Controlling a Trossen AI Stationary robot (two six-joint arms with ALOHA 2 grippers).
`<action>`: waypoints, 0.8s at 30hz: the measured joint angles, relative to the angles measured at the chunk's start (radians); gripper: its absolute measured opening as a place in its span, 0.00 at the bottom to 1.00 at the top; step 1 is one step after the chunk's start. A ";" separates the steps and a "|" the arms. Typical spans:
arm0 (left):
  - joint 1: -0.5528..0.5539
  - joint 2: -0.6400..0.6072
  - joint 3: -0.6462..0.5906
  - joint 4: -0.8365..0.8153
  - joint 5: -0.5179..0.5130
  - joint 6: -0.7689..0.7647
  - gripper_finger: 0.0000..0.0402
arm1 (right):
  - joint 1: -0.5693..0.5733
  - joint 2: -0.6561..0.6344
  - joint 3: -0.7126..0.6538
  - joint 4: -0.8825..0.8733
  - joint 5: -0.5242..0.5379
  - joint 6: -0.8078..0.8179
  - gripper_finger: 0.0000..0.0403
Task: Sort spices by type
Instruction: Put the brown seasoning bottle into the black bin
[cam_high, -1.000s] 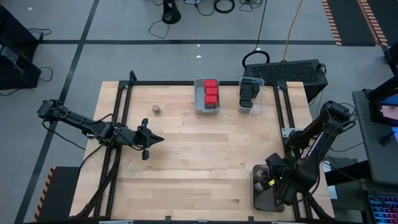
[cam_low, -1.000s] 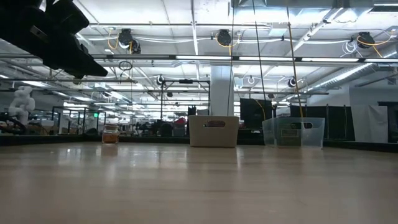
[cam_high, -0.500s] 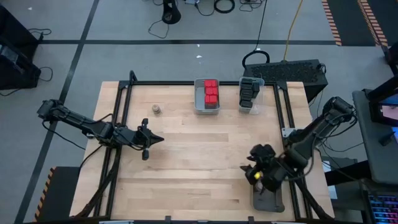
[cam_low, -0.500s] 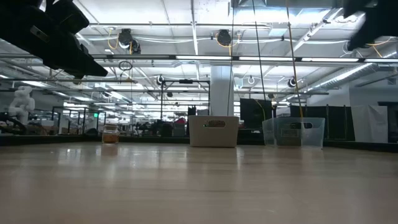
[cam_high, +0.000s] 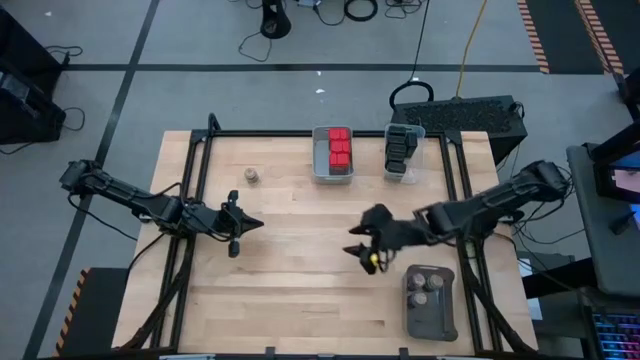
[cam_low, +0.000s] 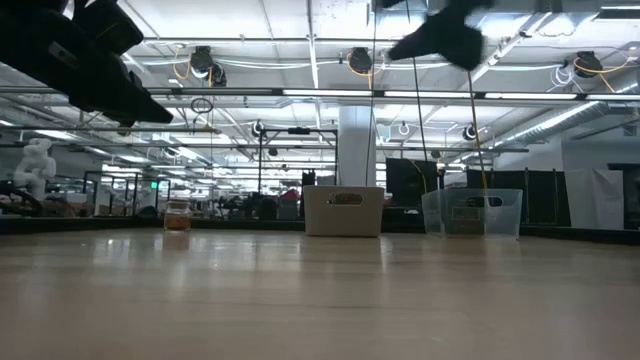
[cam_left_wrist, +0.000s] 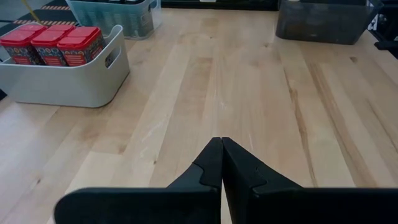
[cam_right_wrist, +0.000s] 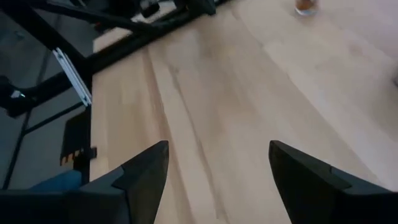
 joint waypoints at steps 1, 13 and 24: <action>0.000 0.000 0.000 -0.003 0.000 0.000 0.02 | -0.030 0.016 0.000 0.038 -0.028 -0.030 0.65; 0.000 0.000 0.000 -0.067 -0.073 0.000 0.02 | -0.342 0.235 0.014 0.444 -0.193 -0.250 0.65; 0.000 -0.012 0.000 -0.275 -0.280 -0.131 0.02 | -0.499 0.647 0.500 0.276 -0.279 -0.355 0.65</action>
